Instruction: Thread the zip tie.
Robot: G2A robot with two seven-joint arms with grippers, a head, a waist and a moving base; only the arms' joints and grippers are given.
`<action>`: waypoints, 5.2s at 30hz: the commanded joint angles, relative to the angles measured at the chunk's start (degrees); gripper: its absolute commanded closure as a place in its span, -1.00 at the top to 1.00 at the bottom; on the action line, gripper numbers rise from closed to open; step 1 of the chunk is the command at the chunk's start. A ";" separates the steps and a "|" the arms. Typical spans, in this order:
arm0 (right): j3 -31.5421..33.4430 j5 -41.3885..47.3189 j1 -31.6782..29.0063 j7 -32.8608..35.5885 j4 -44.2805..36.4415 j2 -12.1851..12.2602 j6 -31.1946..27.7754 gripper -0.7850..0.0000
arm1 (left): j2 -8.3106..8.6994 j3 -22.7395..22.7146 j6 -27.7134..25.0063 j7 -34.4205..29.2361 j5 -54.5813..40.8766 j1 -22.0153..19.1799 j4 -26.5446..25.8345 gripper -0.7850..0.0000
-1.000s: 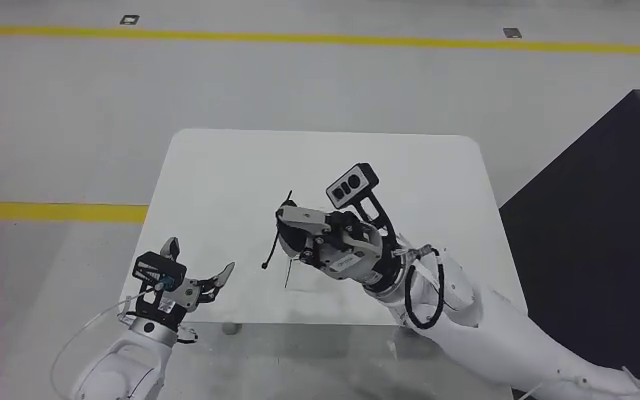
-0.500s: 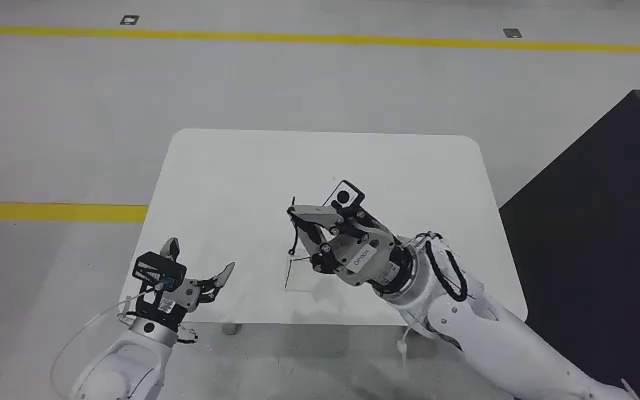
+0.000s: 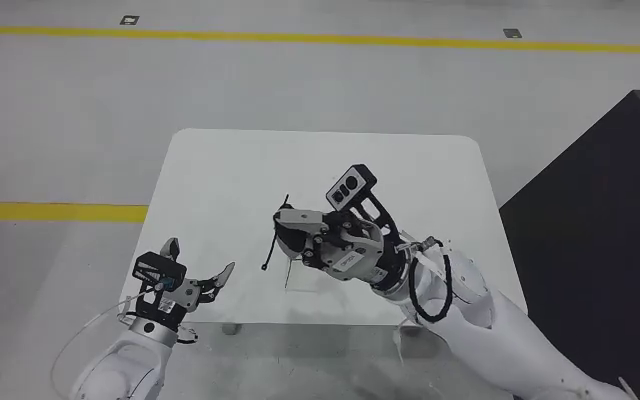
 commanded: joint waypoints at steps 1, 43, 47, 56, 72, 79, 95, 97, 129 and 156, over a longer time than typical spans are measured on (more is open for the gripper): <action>-0.10 0.48 -0.26 0.17 -0.30 -0.26 0.09 -1.00 | 0.00 0.00 0.00 0.00 0.00 0.00 0.00 1.00; 32.30 4.16 -21.97 6.99 -4.75 1.36 -0.21 -1.00 | 0.00 0.00 0.00 0.00 0.00 0.00 0.00 1.00; 32.30 4.16 -21.97 6.99 -4.75 1.36 -0.21 -1.00 | 0.37 3.09 -6.32 -1.57 6.00 -0.32 -1.69 1.00; 32.30 4.16 -21.97 6.99 -4.75 1.36 -0.21 -1.00 | 0.17 15.99 -13.94 -9.78 16.28 -8.04 -0.26 1.00; 32.30 4.16 -21.97 6.99 -4.75 1.36 -0.21 -1.00 | 0.10 23.94 -18.80 -16.10 24.58 -10.55 -3.16 1.00; 32.30 4.16 -21.97 6.99 -4.75 1.36 -0.21 -1.00 | -1.61 34.57 -16.27 -20.64 29.03 -19.54 -1.86 1.00; 32.30 4.16 -21.97 6.99 -4.75 1.36 -0.21 -1.00 | -4.56 38.18 -1.31 -25.15 21.91 -28.12 5.66 1.00; 32.30 4.16 -21.97 6.99 -4.75 1.36 -0.21 -1.00 | -4.55 38.27 -1.73 -24.92 21.70 -27.95 5.95 1.00; 32.30 4.16 -21.97 6.99 -4.75 1.36 -0.21 -1.00 | -9.23 42.94 -3.12 -49.03 19.16 -38.92 19.61 -0.15; 32.30 4.16 -21.97 6.99 -4.75 1.36 -0.21 -1.00 | -11.78 44.98 -2.57 -49.77 16.74 -43.06 27.20 -0.44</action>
